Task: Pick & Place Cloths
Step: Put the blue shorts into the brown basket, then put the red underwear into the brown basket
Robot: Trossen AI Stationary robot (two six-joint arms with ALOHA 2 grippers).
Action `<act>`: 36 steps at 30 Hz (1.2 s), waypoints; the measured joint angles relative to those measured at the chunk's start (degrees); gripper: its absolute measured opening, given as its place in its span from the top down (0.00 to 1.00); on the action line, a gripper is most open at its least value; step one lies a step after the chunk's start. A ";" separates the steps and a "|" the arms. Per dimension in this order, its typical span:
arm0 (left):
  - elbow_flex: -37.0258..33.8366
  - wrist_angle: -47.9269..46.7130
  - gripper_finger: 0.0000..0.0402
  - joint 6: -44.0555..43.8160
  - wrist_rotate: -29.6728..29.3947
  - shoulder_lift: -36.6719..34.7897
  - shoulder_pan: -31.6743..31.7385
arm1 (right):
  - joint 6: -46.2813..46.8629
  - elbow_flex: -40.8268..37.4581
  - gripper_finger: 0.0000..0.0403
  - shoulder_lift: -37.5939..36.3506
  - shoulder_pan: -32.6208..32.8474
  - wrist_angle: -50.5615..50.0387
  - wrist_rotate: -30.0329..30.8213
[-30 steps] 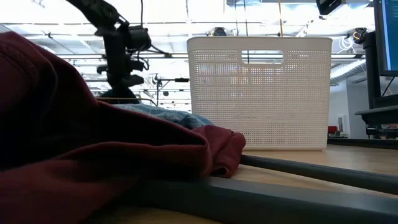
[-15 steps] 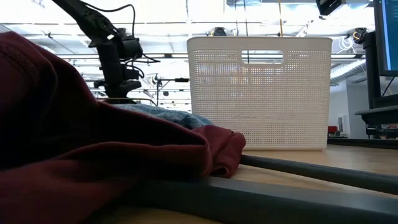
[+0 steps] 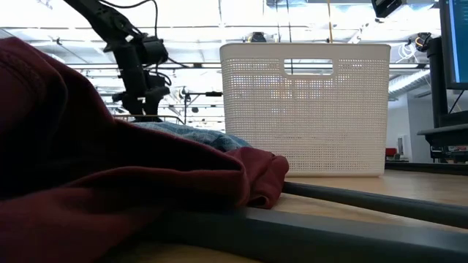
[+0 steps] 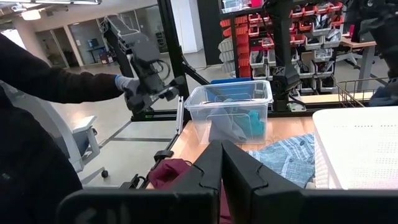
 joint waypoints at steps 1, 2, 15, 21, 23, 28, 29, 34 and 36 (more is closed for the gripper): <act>0.38 -0.14 0.36 0.22 0.23 -0.55 0.04 | 0.00 0.01 1.00 0.00 -0.01 0.00 0.00; 0.76 -0.25 0.33 0.80 0.60 -1.30 0.03 | 0.02 0.01 1.00 -0.02 0.00 0.03 0.00; 5.40 -0.19 0.14 -0.30 12.82 -18.40 -6.06 | -0.02 0.01 1.00 0.00 0.01 0.15 0.00; 5.40 -0.13 0.17 -4.36 13.96 -25.59 -19.29 | -1.18 0.01 1.00 -0.02 0.01 -0.15 -0.17; 5.40 0.18 0.18 -6.86 12.01 -26.76 -25.15 | -1.81 0.01 1.00 -0.02 0.01 -0.51 -0.17; 5.40 0.18 0.21 -12.38 2.80 -26.76 -41.05 | -4.59 0.01 1.00 -0.64 0.01 -4.00 0.10; 5.40 0.25 0.22 -13.35 0.73 -26.19 -44.03 | -5.01 0.01 1.00 -0.88 -0.01 -5.27 0.79; 5.40 0.29 0.21 -18.57 -6.47 -21.73 -56.68 | -7.34 0.01 1.00 -3.39 -0.05 -9.05 6.15; 5.40 0.34 0.22 -21.71 -6.73 -19.82 -60.51 | -7.93 0.01 1.00 -4.86 -0.03 -10.02 6.10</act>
